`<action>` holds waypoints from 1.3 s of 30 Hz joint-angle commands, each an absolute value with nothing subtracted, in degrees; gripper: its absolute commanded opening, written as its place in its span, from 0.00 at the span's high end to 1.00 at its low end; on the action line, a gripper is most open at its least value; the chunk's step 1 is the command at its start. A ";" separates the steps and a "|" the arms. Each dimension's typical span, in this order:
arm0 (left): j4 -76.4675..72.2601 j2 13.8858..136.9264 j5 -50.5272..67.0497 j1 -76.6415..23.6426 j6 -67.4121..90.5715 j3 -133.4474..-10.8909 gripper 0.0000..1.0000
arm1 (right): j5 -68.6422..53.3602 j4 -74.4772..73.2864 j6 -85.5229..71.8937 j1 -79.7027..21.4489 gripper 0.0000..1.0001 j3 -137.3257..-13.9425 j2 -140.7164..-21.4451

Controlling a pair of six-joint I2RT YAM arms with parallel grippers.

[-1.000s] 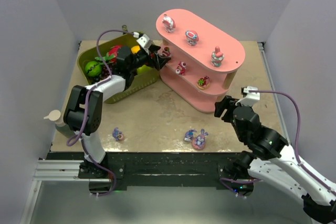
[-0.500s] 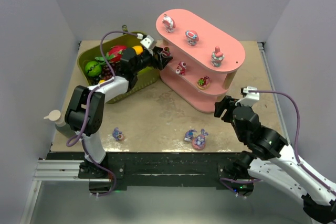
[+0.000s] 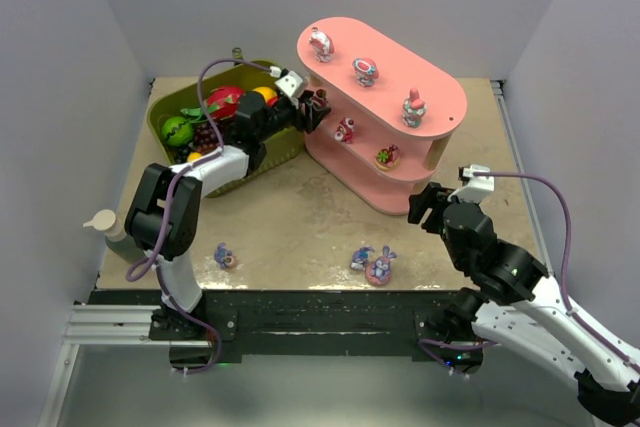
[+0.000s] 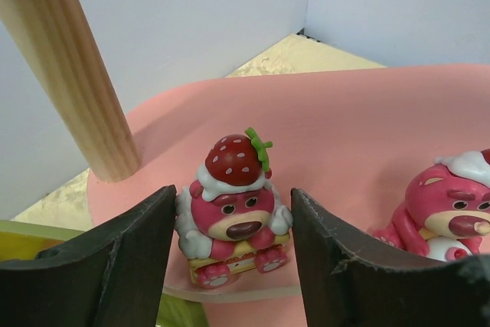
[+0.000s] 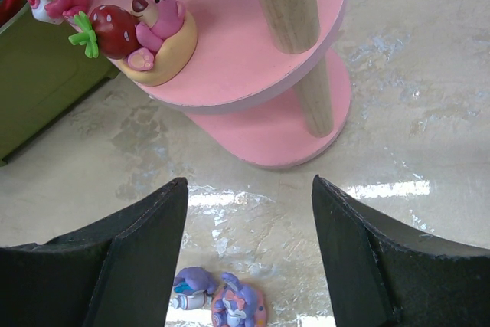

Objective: Place and organize the plastic toys onto the shelf

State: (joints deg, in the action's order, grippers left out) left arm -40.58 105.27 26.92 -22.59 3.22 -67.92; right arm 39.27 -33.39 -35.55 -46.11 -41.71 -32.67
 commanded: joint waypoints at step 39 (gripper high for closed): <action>-36.04 112.94 46.84 -16.79 4.57 -77.96 0.43 | 40.52 -32.87 -36.04 -45.97 0.30 -41.66 -32.69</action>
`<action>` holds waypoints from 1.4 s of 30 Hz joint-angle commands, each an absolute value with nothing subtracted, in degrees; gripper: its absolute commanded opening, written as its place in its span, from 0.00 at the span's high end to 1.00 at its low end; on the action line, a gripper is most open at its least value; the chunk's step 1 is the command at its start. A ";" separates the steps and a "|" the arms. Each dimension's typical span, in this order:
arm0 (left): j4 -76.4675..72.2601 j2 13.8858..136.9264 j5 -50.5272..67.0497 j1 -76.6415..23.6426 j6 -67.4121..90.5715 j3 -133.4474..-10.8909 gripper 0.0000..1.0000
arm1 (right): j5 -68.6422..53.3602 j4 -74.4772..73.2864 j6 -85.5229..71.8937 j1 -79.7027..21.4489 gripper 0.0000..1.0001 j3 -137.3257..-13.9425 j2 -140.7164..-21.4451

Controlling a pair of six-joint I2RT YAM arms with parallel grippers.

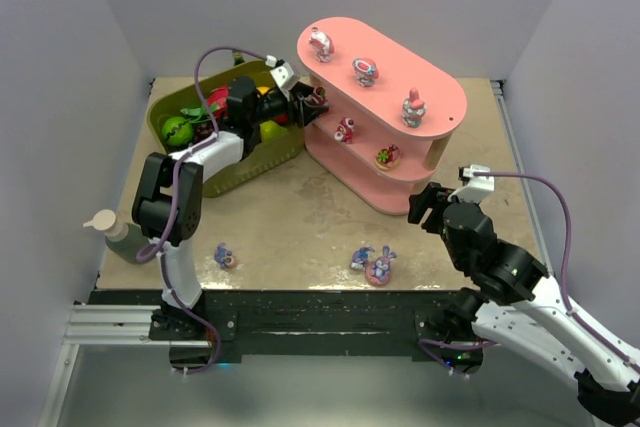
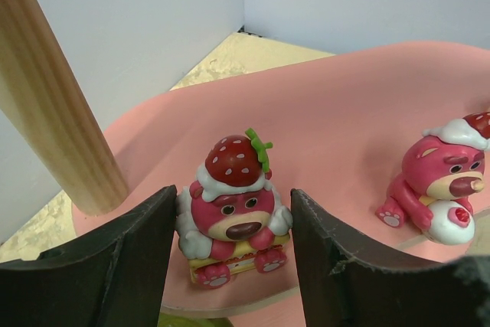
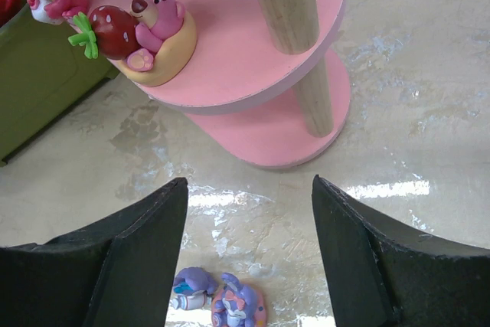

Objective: Place and organize the plastic toys onto the shelf

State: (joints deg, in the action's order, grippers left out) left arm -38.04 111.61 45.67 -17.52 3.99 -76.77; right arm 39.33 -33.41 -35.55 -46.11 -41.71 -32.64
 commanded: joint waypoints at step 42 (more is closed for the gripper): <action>-12.50 69.19 19.99 -16.79 21.43 -53.71 0.00 | 34.46 -33.75 -36.39 -45.97 0.30 -42.10 -29.53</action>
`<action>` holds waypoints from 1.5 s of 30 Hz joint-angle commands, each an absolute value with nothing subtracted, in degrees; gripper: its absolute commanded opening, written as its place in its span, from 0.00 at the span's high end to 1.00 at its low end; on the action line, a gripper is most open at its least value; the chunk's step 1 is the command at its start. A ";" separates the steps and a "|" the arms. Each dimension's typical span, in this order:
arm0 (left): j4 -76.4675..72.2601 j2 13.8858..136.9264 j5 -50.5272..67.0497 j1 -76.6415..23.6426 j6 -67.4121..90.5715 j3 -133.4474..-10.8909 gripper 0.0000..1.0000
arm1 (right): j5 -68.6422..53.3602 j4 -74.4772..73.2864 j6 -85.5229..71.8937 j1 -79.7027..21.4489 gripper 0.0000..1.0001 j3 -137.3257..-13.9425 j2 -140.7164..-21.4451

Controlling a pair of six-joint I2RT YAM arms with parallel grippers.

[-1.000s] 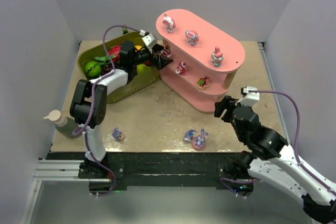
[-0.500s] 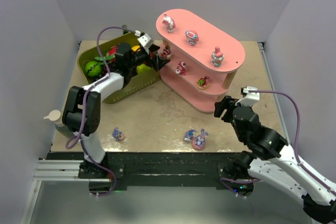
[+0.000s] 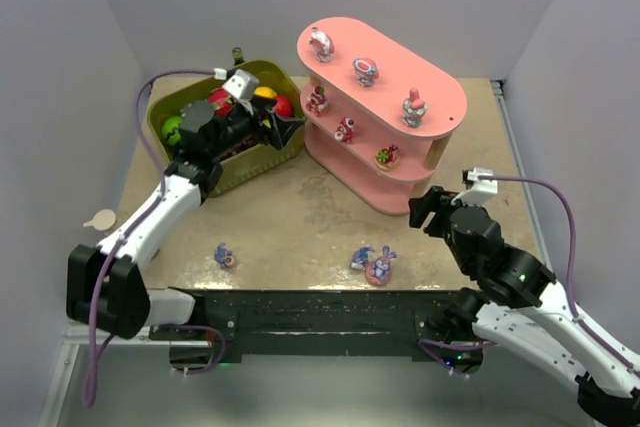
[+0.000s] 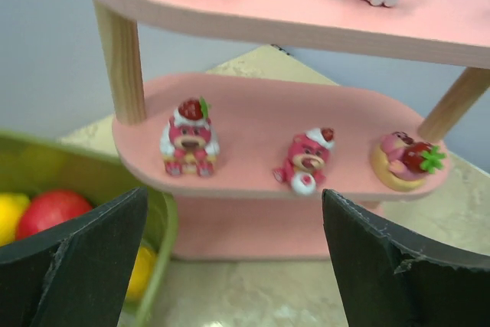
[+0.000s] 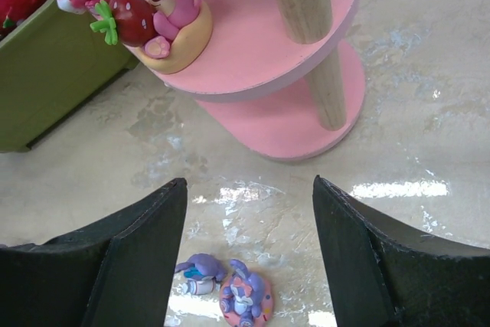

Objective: Place and organize the plastic toys onto the shelf

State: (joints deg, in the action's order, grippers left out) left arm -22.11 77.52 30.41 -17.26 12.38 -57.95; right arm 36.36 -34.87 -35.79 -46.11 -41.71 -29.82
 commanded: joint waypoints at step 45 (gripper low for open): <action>-9.32 75.55 -37.78 -73.11 47.45 -39.80 0.25 | 32.34 -30.41 -41.66 -45.97 0.28 -36.04 -32.88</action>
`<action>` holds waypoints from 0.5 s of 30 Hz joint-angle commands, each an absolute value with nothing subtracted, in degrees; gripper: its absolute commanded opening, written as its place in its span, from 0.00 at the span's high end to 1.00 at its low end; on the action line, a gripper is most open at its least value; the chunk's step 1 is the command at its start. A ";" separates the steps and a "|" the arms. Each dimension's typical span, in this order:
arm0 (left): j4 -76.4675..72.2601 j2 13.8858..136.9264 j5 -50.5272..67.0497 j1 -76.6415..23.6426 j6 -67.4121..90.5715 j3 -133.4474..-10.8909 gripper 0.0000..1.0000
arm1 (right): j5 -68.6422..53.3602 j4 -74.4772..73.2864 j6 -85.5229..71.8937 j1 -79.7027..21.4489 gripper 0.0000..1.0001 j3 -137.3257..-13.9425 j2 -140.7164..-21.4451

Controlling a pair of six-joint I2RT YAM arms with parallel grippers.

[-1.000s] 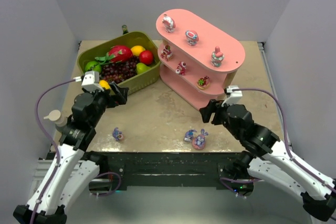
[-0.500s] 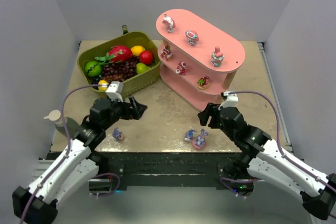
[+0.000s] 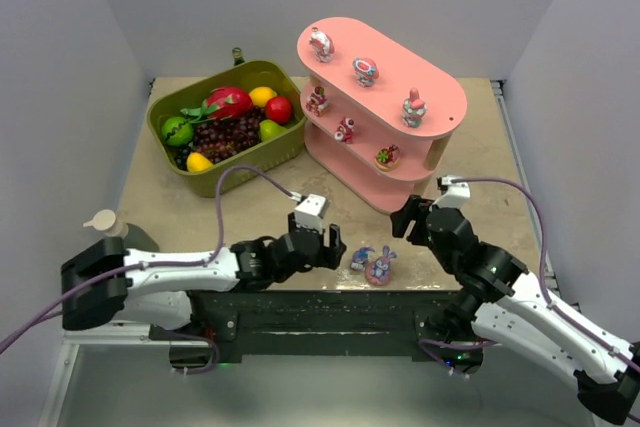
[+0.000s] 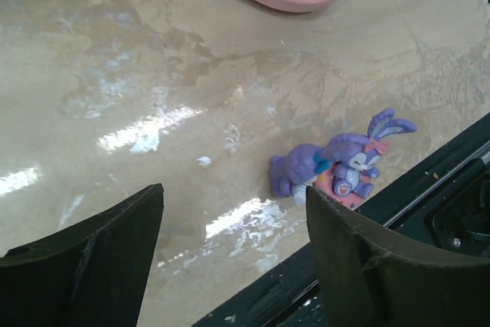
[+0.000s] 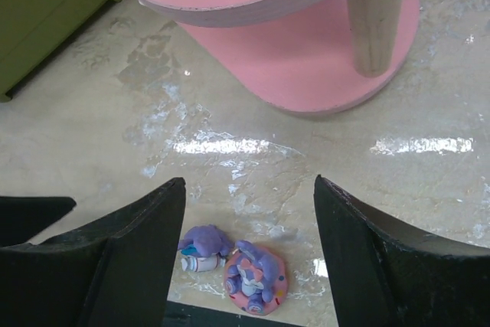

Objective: Place and organize the plastic toys onto the shelf

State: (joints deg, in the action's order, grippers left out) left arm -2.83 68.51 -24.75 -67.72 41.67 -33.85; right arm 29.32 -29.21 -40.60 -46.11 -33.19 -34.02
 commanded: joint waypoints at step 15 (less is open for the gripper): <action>-3.87 96.85 -45.44 -79.63 53.70 -54.32 0.38 | 32.61 -34.45 -42.19 -45.97 0.28 -37.71 -27.51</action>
